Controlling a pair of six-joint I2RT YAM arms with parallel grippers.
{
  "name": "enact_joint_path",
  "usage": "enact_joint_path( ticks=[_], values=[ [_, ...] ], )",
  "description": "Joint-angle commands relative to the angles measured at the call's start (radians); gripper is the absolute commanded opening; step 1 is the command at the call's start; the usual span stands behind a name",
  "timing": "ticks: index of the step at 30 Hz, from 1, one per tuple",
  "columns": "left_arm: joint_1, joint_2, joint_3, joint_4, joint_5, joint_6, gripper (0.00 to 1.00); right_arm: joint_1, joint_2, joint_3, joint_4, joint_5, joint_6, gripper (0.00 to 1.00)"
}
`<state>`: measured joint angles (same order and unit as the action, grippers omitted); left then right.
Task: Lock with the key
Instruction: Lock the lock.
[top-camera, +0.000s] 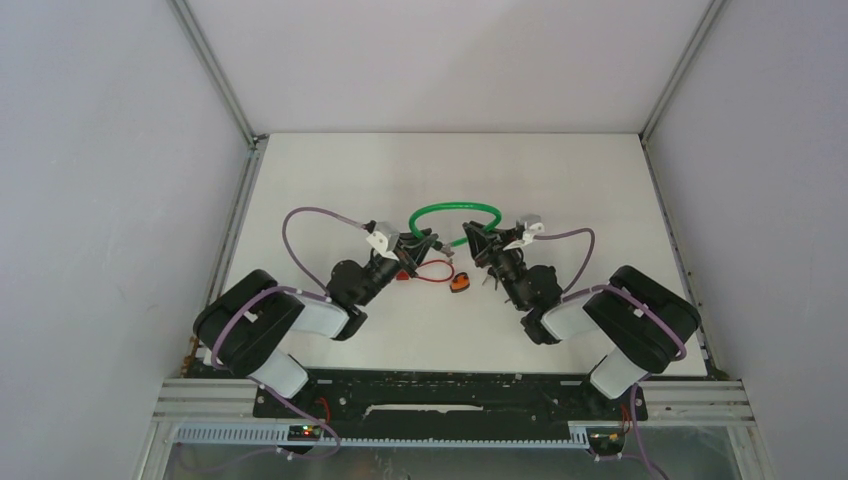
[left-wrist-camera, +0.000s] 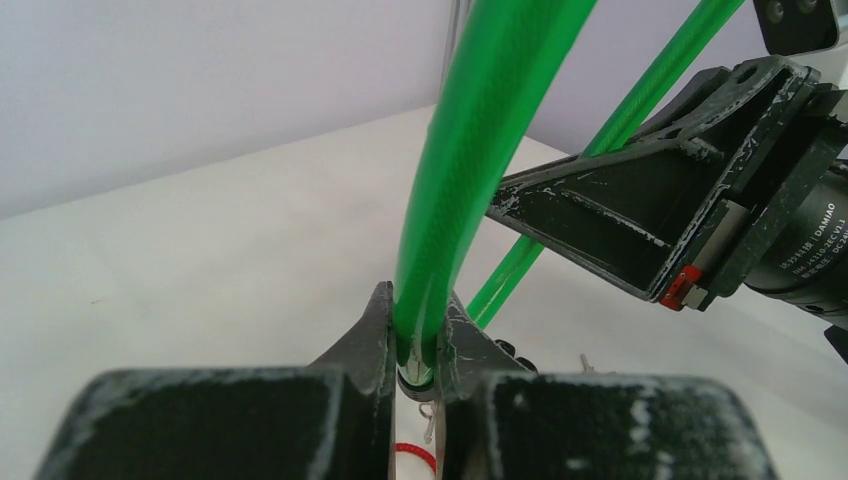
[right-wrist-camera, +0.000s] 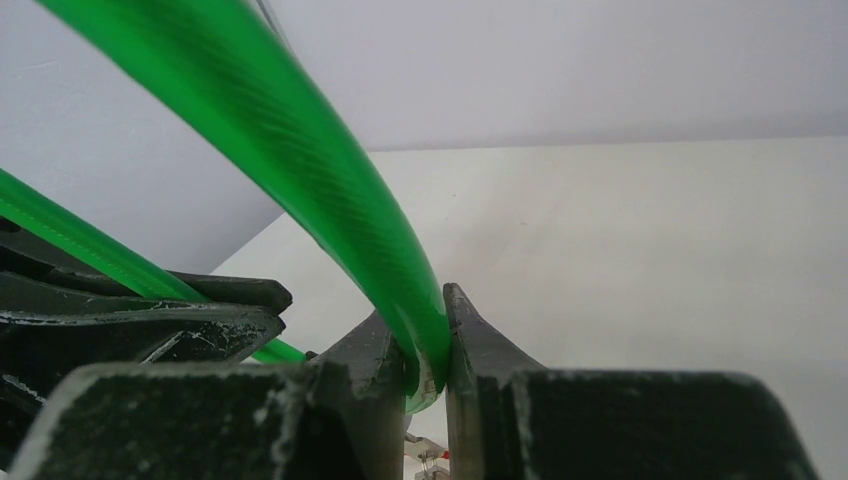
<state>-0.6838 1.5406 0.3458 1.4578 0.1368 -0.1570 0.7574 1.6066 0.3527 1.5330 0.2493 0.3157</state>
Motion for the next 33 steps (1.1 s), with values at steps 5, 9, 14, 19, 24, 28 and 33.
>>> enact_joint_path(
  ticks=[5, 9, 14, 19, 24, 28, 33],
  values=[
    [-0.004, -0.047, 0.002, 0.136, 0.013, 0.014, 0.0, 0.05, 0.045, 0.032, -0.017, -0.129, -0.127, 0.0],
    [-0.005, -0.052, 0.002, 0.136, 0.007, 0.009, 0.0, 0.064, 0.053, 0.04, -0.017, -0.113, -0.167, 0.0],
    [-0.005, -0.072, -0.002, 0.136, -0.002, 0.01, 0.0, 0.064, 0.042, 0.038, -0.02, -0.107, -0.156, 0.0],
    [-0.006, -0.098, -0.002, 0.136, -0.014, -0.001, 0.0, 0.065, 0.033, 0.033, -0.02, -0.088, -0.165, 0.0],
    [-0.026, -0.16, 0.001, 0.135, -0.062, -0.002, 0.0, 0.063, -0.007, 0.01, -0.018, -0.026, -0.158, 0.0],
    [-0.031, -0.155, 0.017, 0.135, -0.065, -0.013, 0.0, 0.061, -0.038, -0.009, -0.017, 0.04, -0.148, 0.0],
    [-0.043, -0.12, 0.063, 0.134, -0.039, -0.054, 0.0, 0.06, -0.067, -0.026, -0.016, 0.086, -0.158, 0.0]
  ],
)
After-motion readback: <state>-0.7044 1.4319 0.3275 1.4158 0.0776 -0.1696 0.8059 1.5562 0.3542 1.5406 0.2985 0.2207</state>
